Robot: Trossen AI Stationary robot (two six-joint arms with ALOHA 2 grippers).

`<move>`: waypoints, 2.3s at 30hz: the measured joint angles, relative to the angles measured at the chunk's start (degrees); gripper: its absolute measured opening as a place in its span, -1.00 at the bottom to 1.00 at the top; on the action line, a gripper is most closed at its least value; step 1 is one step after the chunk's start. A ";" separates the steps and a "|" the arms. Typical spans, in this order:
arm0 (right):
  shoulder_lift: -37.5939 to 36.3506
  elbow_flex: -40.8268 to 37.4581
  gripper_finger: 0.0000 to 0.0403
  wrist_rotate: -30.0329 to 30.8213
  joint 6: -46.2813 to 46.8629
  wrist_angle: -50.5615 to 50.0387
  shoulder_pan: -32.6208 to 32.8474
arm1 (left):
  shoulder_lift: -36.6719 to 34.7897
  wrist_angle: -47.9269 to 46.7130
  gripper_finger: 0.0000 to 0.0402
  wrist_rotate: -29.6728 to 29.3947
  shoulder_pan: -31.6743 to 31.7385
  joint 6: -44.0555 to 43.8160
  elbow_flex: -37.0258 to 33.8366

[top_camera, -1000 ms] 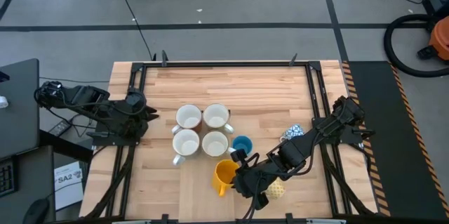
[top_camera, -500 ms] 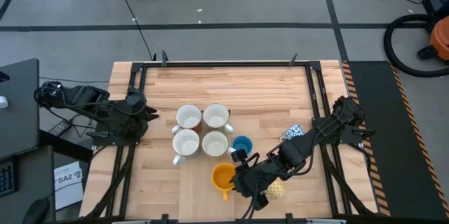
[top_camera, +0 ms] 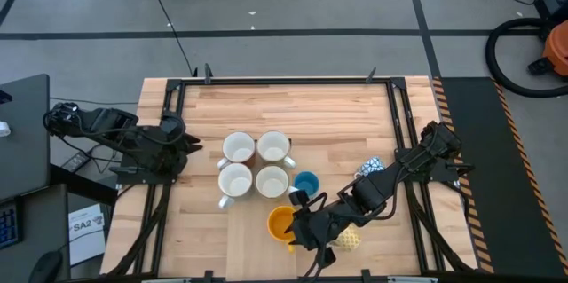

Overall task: Place coffee mugs
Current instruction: Put the top yellow mug on the shelf aligned with the blue mug

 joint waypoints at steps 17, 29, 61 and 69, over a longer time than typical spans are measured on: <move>-9.76 0.00 -0.37 -2.73 -1.33 -1.69 0.03 | 2.52 41.91 -0.41 17.07 -0.61 18.20 2.69; -18.19 0.00 -0.37 0.27 -1.31 -9.58 -2.96 | 20.73 62.14 -0.41 23.89 -5.72 35.11 2.69; -18.73 0.00 -0.37 -0.17 -1.26 -13.98 -4.07 | 55.94 39.99 -0.36 20.20 -13.72 48.71 34.94; -18.73 0.00 -0.37 -0.18 -1.07 -15.16 -4.07 | 58.93 38.52 0.00 19.18 -13.72 48.69 35.23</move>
